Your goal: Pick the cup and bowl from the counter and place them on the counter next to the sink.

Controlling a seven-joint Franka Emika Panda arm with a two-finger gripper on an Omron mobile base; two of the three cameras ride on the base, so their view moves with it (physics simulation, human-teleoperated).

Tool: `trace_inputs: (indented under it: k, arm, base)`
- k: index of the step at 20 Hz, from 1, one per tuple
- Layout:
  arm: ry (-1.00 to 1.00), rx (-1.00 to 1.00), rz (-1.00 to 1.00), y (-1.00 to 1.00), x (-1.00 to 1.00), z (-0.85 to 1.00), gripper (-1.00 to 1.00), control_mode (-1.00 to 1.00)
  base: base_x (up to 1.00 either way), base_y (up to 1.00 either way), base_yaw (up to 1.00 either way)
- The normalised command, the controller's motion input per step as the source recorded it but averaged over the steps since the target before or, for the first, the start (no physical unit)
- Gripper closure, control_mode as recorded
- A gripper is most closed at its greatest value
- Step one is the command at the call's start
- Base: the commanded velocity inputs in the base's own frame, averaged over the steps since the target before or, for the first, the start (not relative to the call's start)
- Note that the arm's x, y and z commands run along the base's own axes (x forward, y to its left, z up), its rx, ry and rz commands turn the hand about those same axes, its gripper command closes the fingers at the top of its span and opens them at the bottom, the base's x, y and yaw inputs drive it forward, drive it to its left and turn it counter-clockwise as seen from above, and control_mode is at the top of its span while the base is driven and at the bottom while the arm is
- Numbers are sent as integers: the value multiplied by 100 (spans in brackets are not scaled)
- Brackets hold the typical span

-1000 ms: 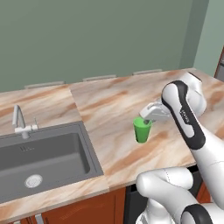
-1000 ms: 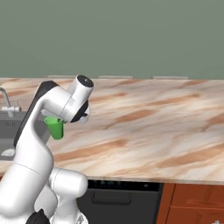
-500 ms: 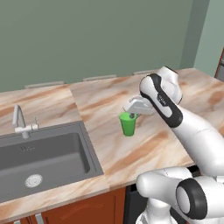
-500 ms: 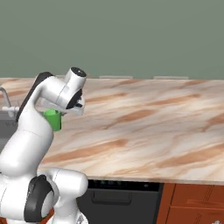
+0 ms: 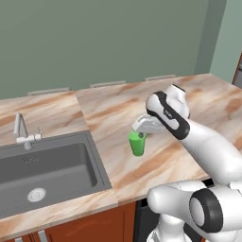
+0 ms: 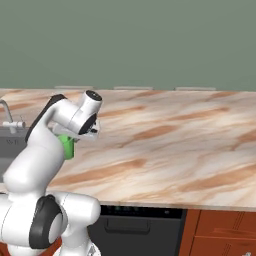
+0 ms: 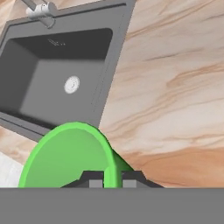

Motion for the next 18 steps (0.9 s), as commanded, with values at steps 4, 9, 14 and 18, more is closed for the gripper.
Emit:
trace_inputs:
  k: [4,9,14,18]
  arm:
    - [-4,0,0,12,22,-50,100,-100]
    - [-4,0,-1,7,39,-26,100,-100]
    - [0,0,-6,4,45,-32,100,-100]
    - [0,0,-5,16,20,-22,100,-100]
  base:
    - [0,0,0]
    - [0,0,0]
    - [0,0,0]
    - [0,0,0]
